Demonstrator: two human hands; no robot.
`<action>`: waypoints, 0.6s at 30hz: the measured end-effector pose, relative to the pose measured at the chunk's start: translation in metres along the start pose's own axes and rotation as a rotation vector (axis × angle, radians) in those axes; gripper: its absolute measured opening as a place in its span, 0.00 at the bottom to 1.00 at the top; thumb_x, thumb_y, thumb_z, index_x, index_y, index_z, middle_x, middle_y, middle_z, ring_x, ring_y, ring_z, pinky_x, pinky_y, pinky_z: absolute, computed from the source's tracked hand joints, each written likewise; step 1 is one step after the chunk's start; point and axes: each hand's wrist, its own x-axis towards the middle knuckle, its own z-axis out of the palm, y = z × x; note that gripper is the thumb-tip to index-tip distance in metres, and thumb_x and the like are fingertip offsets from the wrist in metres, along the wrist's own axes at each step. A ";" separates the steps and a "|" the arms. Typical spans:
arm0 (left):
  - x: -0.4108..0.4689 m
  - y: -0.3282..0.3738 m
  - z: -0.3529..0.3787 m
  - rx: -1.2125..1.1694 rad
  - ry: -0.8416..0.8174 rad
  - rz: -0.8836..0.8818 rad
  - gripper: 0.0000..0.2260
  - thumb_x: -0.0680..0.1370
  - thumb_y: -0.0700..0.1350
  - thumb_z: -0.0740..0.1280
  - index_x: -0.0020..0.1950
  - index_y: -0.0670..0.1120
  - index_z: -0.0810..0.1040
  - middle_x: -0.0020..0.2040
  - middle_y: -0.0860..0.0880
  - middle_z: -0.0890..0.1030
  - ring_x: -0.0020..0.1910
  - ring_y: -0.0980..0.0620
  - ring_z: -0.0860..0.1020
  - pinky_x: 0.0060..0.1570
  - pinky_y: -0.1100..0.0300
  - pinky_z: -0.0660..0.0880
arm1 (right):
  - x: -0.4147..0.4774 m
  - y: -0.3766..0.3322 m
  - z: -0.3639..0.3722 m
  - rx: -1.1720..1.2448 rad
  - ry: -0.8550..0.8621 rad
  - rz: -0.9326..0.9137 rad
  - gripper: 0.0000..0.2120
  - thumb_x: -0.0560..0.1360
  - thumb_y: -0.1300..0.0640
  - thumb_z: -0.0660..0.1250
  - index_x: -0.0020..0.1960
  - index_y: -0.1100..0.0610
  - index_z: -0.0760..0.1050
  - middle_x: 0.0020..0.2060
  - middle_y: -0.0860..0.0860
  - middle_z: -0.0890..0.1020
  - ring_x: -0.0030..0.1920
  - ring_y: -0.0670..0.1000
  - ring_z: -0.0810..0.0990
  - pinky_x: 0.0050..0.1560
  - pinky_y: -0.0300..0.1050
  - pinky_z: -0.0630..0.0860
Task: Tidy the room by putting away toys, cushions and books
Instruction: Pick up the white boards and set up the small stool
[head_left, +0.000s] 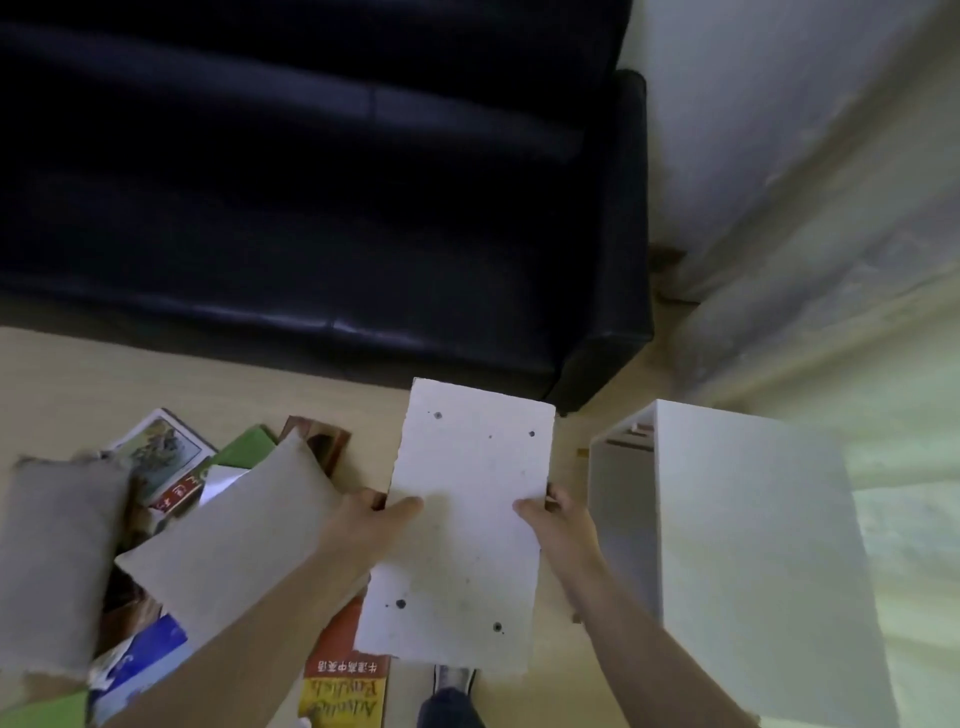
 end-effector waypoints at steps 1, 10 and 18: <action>0.014 -0.002 0.005 0.002 0.007 -0.007 0.13 0.73 0.50 0.71 0.39 0.41 0.75 0.37 0.46 0.75 0.33 0.52 0.73 0.34 0.61 0.68 | 0.015 0.002 0.003 -0.008 -0.004 0.007 0.07 0.73 0.57 0.68 0.51 0.54 0.77 0.43 0.52 0.82 0.44 0.54 0.81 0.44 0.48 0.76; 0.138 -0.053 0.048 0.041 -0.009 -0.116 0.15 0.74 0.52 0.70 0.40 0.40 0.75 0.36 0.46 0.75 0.33 0.52 0.72 0.32 0.62 0.66 | 0.139 0.059 0.048 -0.038 -0.055 0.083 0.07 0.73 0.58 0.68 0.51 0.54 0.77 0.41 0.49 0.81 0.40 0.49 0.78 0.39 0.42 0.71; 0.216 -0.100 0.081 0.065 -0.002 -0.182 0.14 0.75 0.52 0.69 0.42 0.40 0.77 0.35 0.47 0.75 0.34 0.51 0.74 0.33 0.62 0.67 | 0.221 0.110 0.083 -0.083 -0.084 0.137 0.07 0.73 0.57 0.68 0.51 0.55 0.77 0.43 0.50 0.81 0.44 0.51 0.79 0.46 0.46 0.75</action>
